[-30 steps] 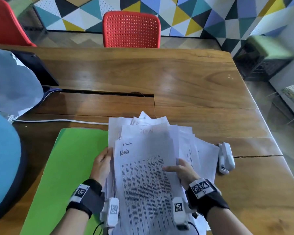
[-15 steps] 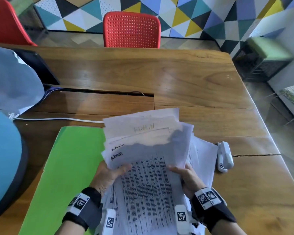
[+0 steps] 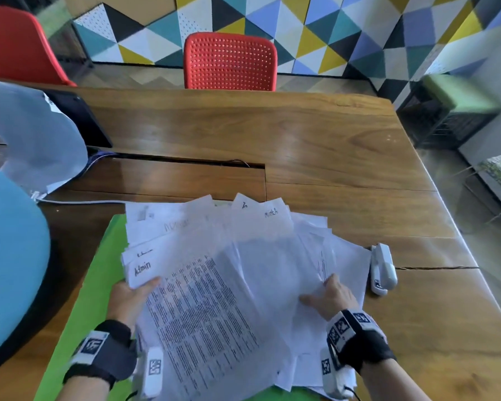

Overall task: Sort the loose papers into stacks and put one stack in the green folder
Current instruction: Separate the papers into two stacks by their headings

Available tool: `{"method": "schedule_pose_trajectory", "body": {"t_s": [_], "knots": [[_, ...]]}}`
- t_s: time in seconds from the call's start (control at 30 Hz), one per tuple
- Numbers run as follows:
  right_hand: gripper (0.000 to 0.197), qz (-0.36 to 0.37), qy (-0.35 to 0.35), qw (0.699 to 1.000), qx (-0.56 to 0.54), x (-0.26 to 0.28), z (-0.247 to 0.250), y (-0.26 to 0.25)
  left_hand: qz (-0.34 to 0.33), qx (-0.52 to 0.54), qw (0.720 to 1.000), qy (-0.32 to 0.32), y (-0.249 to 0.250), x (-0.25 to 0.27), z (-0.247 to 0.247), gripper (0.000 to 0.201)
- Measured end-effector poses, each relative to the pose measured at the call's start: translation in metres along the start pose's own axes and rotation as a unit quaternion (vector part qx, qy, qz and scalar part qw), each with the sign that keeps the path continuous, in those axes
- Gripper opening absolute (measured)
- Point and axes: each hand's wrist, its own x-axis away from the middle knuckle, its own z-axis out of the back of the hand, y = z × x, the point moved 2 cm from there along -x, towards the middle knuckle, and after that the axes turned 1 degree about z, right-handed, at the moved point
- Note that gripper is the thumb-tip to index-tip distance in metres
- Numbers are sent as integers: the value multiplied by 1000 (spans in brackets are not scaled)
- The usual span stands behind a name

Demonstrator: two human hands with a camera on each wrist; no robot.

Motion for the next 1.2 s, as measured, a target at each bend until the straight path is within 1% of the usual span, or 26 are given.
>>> {"method": "schedule_pose_trajectory", "body": {"t_s": [0.1, 0.13, 0.17, 0.23, 0.3, 0.37, 0.4, 0.47, 0.5, 0.53, 0.57, 0.6, 0.67, 0.7, 0.73, 0.8, 0.83, 0.87, 0.9, 0.93, 0.97, 1.03, 1.07, 1.1, 1.13, 1.2], "knots": [[37, 43, -18, 999, -20, 9, 9, -3, 3, 31, 999, -18, 6, 7, -6, 21], [36, 54, -7, 998, -42, 12, 15, -4, 7, 45, 998, -38, 8, 10, -8, 21], [33, 64, 18, 995, -74, 17, 23, -6, 15, 56, 997, -60, 8, 12, -10, 20], [14, 76, 103, 981, -147, 29, 47, -7, 23, 44, 995, -89, 7, 16, -13, 19], [23, 94, 238, 951, -173, 43, 74, -7, 16, 44, 994, -101, 5, 18, -15, 20], [23, 145, 366, 906, -156, 59, 97, -14, 12, 84, 990, -113, 4, 22, -17, 30], [24, 193, 407, 879, -154, 67, 104, -21, 11, 112, 986, -124, 5, 23, -18, 36], [24, 321, 421, 837, -140, 87, 102, -42, 25, 149, 976, -156, 6, 28, -24, 43], [25, 384, 403, 823, -117, 96, 93, -54, 30, 155, 973, -167, 6, 29, -26, 46], [26, 424, 370, 822, -87, 102, 80, -63, 31, 146, 974, -173, 6, 30, -28, 48], [29, 445, 315, 836, -58, 107, 63, -73, 29, 138, 974, -177, 6, 32, -30, 48], [31, 445, 249, 860, -22, 109, 45, -81, 25, 129, 975, -182, 7, 32, -32, 45], [34, 421, 84, 902, 48, 113, 6, -96, 23, 125, 977, -171, 10, 31, -35, 38], [35, 412, 2, 909, 70, 116, -9, -103, 31, 131, 978, -162, 13, 32, -38, 36], [36, 425, -68, 899, 84, 118, -23, -109, 43, 139, 979, -145, 15, 32, -40, 37], [43, 476, -164, 858, 101, 124, -41, -119, 86, 205, 960, -169, 19, 34, -44, 56], [51, 460, -219, 857, 76, 120, -49, -121, 107, 248, 943, -193, 19, 34, -46, 67], [60, 412, -261, 873, 17, 116, -52, -121, 118, 275, 933, -201, 17, 33, -47, 72], [66, 359, -261, 894, -54, 108, -51, -117, 117, 257, 941, -187, 13, 32, -46, 74], [65, 317, -213, 915, -128, 96, -45, -109, 110, 207, 958, -166, 9, 32, -46, 76], [55, 271, -127, 936, -184, 80, -36, -95, 99, 146, 976, -130, 2, 26, -44, 82], [36, 158, 54, 966, -197, 44, -17, -55, 63, 77, 990, -97, -9, 18, -40, 85], [35, 96, 106, 975, -172, 29, -9, -33, 55, 60, 992, -92, -15, 12, -39, 78], [37, 43, 119, 981, -146, 17, -4, -16, 53, 56, 993, -92, -16, 10, -41, 66], [41, 7, 104, 987, -122, 8, -2, -3, 62, 51, 993, -90, -17, 10, -40, 52], [40, -19, 41, 993, -106, -2, -3, 7, 66, 60, 992, -94, -17, 10, -42, 32]]}}
